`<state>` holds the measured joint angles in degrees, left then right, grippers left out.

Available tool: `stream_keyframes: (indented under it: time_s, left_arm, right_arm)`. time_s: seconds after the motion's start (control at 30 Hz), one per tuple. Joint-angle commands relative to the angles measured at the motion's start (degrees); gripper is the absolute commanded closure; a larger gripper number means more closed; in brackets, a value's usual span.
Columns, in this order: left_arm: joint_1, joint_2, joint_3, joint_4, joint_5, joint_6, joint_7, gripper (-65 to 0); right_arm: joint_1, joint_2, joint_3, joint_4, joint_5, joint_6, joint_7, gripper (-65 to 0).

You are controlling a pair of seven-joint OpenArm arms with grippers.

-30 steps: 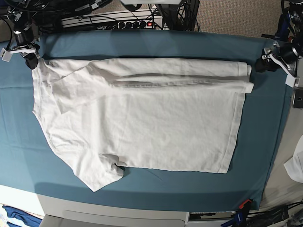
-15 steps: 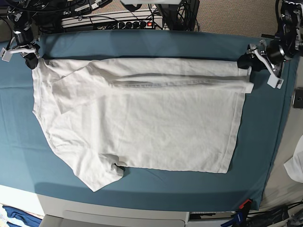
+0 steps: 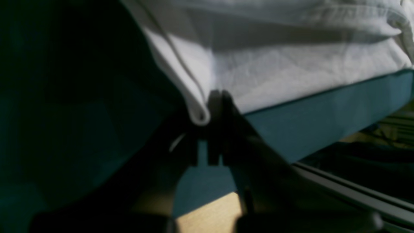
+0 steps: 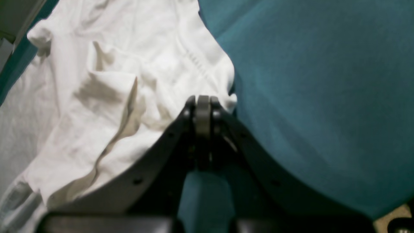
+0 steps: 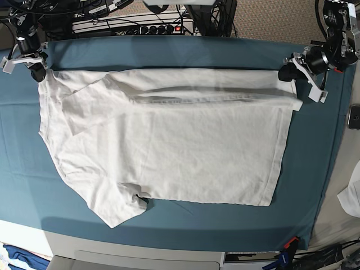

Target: Fold the T-shirt properly

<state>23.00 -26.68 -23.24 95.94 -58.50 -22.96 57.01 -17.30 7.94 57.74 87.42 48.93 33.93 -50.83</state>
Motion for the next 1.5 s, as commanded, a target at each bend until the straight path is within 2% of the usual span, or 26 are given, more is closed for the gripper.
stream_keyframes:
  time_s: [0.0,0.07,0.4,0.7,0.8,0.83,0.9,0.93,1.0,1.03,1.27,1.47]
  left_arm:
    - [0.2,-1.0,-0.4,0.7,0.0,0.0,0.0,0.0]
    - [0.5,-1.2,-0.4,0.7,0.0,0.0,0.2,0.0]
    - [4.6,-1.9,-1.4,1.1,0.0,-0.1,0.4,0.0]
    - [5.9,-2.1,-1.9,1.5,0.0,-0.1,0.2,0.0]
    - [5.9,-2.1,-1.9,1.5,0.0,-0.6,0.2,0.0]
    - [5.9,-2.1,-1.9,1.5,0.0,-0.8,0.2,0.0]
    - [5.9,-2.1,-1.9,1.5,0.0,-0.9,0.2,0.0]
    - [5.9,-2.1,-1.9,1.5,0.0,-0.9,0.2,0.0]
    - [5.9,-2.1,-1.9,1.5,0.0,-0.9,0.2,0.0]
    - [5.9,-2.1,-1.9,1.5,0.0,-0.9,0.1,0.0]
    - [5.7,-2.1,-1.9,1.5,0.0,-1.8,0.0,0.0]
    - [5.7,-2.1,-1.9,1.5,0.7,-1.7,0.0,0.0]
  right_arm:
    - [-0.2,1.2,0.3,1.0,1.0,1.5,0.5,0.0]
    - [-0.8,1.1,0.3,1.0,1.4,2.6,0.1,0.0]
    - [-6.1,3.2,0.3,1.0,1.6,2.5,0.2,0.0]
    - [-6.7,5.4,0.4,1.0,1.9,2.6,0.5,0.0]
    - [-6.7,5.2,0.3,1.0,2.3,5.4,0.6,0.0]
    - [-6.7,5.2,0.3,1.0,2.3,6.1,0.6,-7.5]
    - [-6.7,5.0,0.3,1.0,2.3,5.8,2.0,-29.9]
    - [-6.6,4.9,0.3,1.0,2.3,3.9,2.4,-34.0]
    - [-6.0,4.9,0.3,1.0,2.2,-0.1,2.4,-34.0]
    - [-5.5,4.9,0.3,1.0,1.9,-0.9,2.3,-34.0]
    - [0.0,2.0,-0.5,1.0,0.9,-1.4,1.3,-34.0]
    - [0.2,1.0,-4.4,1.0,0.4,-1.5,1.3,-33.9]
